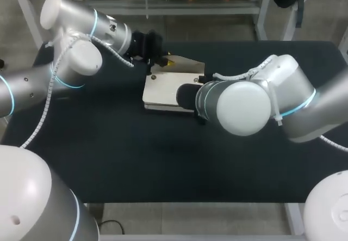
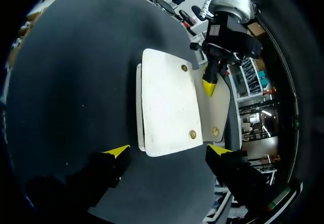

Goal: Pick up the bag, open it, inspect its contents, close it, and place it on the opposite side

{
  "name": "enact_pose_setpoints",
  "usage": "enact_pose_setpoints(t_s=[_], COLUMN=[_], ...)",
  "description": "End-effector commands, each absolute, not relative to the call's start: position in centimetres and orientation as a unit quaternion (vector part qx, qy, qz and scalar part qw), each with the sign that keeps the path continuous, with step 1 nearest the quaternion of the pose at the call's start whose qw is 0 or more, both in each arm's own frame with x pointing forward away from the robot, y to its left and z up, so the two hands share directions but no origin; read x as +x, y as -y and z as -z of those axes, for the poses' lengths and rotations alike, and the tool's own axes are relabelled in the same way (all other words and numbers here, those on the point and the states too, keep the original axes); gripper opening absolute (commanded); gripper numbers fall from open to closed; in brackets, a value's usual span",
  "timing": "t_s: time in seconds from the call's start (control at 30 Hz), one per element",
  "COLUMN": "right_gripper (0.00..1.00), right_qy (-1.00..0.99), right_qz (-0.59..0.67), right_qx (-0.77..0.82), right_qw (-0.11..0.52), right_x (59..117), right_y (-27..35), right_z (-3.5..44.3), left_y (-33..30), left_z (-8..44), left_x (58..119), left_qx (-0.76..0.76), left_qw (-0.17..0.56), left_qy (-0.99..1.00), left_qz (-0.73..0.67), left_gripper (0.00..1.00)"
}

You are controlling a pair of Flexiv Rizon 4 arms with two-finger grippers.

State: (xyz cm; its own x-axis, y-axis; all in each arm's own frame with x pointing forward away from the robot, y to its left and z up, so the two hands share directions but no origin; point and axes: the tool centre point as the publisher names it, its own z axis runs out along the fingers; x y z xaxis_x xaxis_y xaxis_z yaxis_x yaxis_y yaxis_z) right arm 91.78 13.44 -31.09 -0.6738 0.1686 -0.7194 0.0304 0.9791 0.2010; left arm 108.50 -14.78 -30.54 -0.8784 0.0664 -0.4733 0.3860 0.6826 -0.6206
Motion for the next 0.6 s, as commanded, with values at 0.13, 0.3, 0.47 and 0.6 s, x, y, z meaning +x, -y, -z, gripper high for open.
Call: enact_pose_setpoints(t_s=[0.13,0.3,0.47,0.6], right_gripper=[0.36,0.0,0.0,0.0], right_qy=[-0.917,-0.92,-0.93,-0.93], right_qz=[-0.076,-0.073,-0.083,-0.083], right_qx=[0.065,0.065,0.06,0.06], right_qw=[0.387,0.38,0.354,0.354], right_x=[92.0,92.6,93.2,93.2], right_y=[-13.0,-13.2,-13.7,-13.7], right_z=[28.5,27.6,26.8,26.8], left_y=[14.5,14.4,14.1,14.1], left_z=[28.0,27.1,26.4,26.4], left_x=[108.1,108.0,107.9,107.9], left_qx=[0.126,0.127,0.119,0.119], left_qw=[0.216,0.225,0.225,0.225], left_qy=[-0.896,-0.897,-0.897,-0.897], left_qz=[0.366,0.357,0.362,0.362], left_gripper=[0.0,0.0,0.0,0.0])
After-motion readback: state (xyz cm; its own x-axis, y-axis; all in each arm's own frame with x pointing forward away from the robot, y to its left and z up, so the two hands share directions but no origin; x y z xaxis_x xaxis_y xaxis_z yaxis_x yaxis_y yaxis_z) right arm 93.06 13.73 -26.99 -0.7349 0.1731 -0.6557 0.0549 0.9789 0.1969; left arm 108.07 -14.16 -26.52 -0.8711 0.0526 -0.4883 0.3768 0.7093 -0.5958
